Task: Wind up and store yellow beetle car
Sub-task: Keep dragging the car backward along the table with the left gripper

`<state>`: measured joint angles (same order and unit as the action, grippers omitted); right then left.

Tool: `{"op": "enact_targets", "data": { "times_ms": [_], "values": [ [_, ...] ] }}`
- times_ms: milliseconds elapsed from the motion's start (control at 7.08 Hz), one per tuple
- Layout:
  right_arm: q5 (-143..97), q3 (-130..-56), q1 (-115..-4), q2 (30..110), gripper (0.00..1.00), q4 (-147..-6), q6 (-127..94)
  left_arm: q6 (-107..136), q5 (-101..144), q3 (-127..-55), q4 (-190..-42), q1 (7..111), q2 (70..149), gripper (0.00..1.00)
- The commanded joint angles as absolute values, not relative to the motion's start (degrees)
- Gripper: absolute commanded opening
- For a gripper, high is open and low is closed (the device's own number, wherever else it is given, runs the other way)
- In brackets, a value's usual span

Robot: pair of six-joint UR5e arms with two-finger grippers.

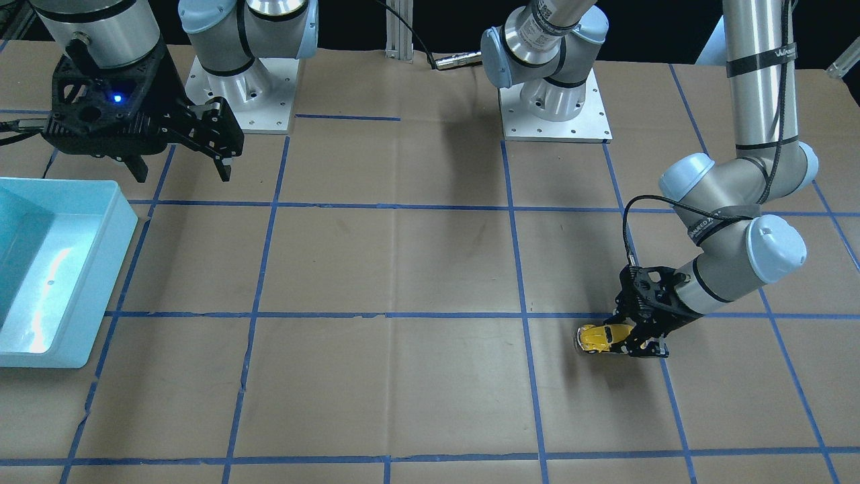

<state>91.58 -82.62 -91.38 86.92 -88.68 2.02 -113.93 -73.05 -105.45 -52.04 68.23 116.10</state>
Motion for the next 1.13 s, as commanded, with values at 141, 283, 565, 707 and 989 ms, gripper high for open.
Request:
{"op": "enact_targets", "data": {
  "times_ms": [141, 283, 565, 707, 989],
  "values": [
    [91.58, -82.62, -91.32, 86.92, 1.0, -88.68, 2.02, -114.61, -72.95, -105.47, -52.12, 67.33, 116.1, 0.34],
    [91.58, -82.62, -91.32, 86.84, 1.0, -88.68, 2.02, -114.7, -72.95, -105.47, -52.12, 67.15, 116.1, 0.34],
    [91.58, -82.62, -91.32, 86.92, 1.0, -88.68, 2.02, -114.7, -72.95, -105.47, -52.21, 66.36, 116.1, 0.34],
    [91.58, -82.62, -91.32, 86.92, 1.0, -88.59, 2.02, -114.7, -72.95, -105.56, -52.29, 66.01, 116.1, 0.34],
    [91.58, -82.62, -91.41, 86.92, 1.0, -88.59, 2.02, -114.7, -73.04, -105.56, -52.29, 66.01, 116.1, 0.34]
  ]
}}
